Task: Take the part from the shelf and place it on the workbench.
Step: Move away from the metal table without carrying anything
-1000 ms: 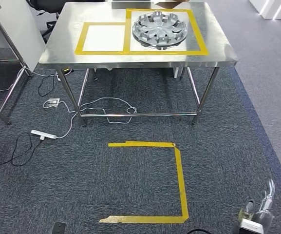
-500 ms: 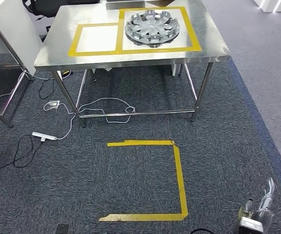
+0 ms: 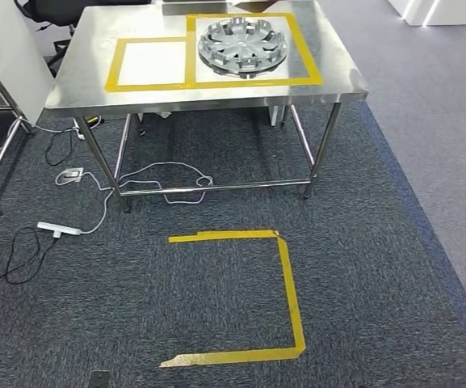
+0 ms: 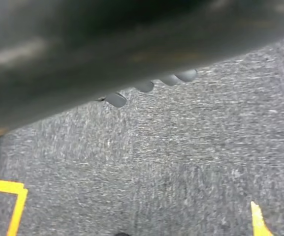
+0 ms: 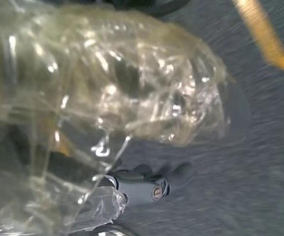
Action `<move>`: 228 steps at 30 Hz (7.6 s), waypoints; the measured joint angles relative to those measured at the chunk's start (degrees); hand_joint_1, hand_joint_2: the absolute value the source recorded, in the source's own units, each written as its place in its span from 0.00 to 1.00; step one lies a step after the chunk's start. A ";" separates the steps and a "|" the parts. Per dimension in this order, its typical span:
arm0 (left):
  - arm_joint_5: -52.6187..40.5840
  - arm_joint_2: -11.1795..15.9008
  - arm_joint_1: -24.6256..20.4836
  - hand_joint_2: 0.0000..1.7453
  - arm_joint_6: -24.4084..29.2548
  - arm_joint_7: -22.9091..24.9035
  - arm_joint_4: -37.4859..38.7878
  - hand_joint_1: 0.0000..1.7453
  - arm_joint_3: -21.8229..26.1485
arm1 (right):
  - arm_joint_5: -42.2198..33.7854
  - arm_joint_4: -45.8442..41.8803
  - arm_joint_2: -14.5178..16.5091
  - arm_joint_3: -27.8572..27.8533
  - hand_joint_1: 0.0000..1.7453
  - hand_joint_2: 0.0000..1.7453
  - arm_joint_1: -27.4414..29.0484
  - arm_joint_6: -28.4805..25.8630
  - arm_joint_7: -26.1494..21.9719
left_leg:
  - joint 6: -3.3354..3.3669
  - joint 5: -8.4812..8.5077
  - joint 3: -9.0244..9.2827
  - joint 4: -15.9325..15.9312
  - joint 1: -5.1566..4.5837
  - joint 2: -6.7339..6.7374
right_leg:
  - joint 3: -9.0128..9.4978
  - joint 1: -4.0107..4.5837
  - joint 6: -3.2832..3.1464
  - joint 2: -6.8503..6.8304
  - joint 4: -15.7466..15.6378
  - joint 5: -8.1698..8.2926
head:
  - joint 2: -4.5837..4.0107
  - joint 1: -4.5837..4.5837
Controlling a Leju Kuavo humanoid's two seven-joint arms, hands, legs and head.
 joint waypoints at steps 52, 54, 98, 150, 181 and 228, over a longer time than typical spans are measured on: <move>0.41 0.38 0.56 0.00 -3.08 -2.07 0.00 0.00 1.41 | 3.19 12.63 -1.84 -3.16 0.00 0.00 -3.23 1.57 1.63 | -1.75 -0.72 -1.41 3.32 0.42 -3.97 | 7.39 0.55 -2.64 3.65 -14.66 7.35 | 0.00 -0.46; 0.37 0.43 0.46 0.00 -3.09 -2.09 0.00 0.00 1.42 | 3.47 12.71 -1.84 -3.16 0.00 0.00 -3.25 1.72 1.77 | -1.53 -0.71 -0.97 1.90 0.34 -4.26 | 6.80 0.49 -1.91 4.53 -14.59 7.35 | 0.00 -0.43; -1.68 0.29 0.61 0.00 -6.15 -2.97 0.00 0.00 1.13 | 4.86 13.49 -1.75 -3.16 0.00 0.00 -3.45 2.05 3.49 | -1.48 -1.16 -0.26 1.71 -0.04 2.65 | 6.73 0.26 -0.95 -3.10 -13.33 6.32 | 0.00 0.50; -1.87 -0.16 0.42 0.00 -6.13 -2.19 0.00 0.00 1.28 | 7.80 13.53 -2.04 -4.37 0.00 0.00 -3.21 1.58 4.01 | -0.89 -1.31 -0.40 1.65 0.54 -2.15 | 3.00 0.39 -0.98 1.79 -8.83 4.38 | 0.00 0.17; -2.04 -0.32 0.53 0.00 -6.14 -1.91 0.00 0.00 1.39 | 9.42 13.55 -2.30 -4.42 0.00 0.00 -3.47 2.63 4.53 | -0.71 -1.27 -0.94 2.12 0.36 -1.95 | 2.24 0.55 -1.26 1.54 -7.42 3.90 | 0.00 0.28; -1.06 -0.97 0.33 0.00 -6.03 -1.90 0.01 0.00 1.73 | 11.28 13.55 -2.90 -4.75 0.00 0.00 -3.64 3.92 4.39 | -3.27 -7.95 -4.40 12.10 0.09 0.10 | 7.13 0.58 -3.44 -0.80 -14.18 6.74 | 0.00 -0.28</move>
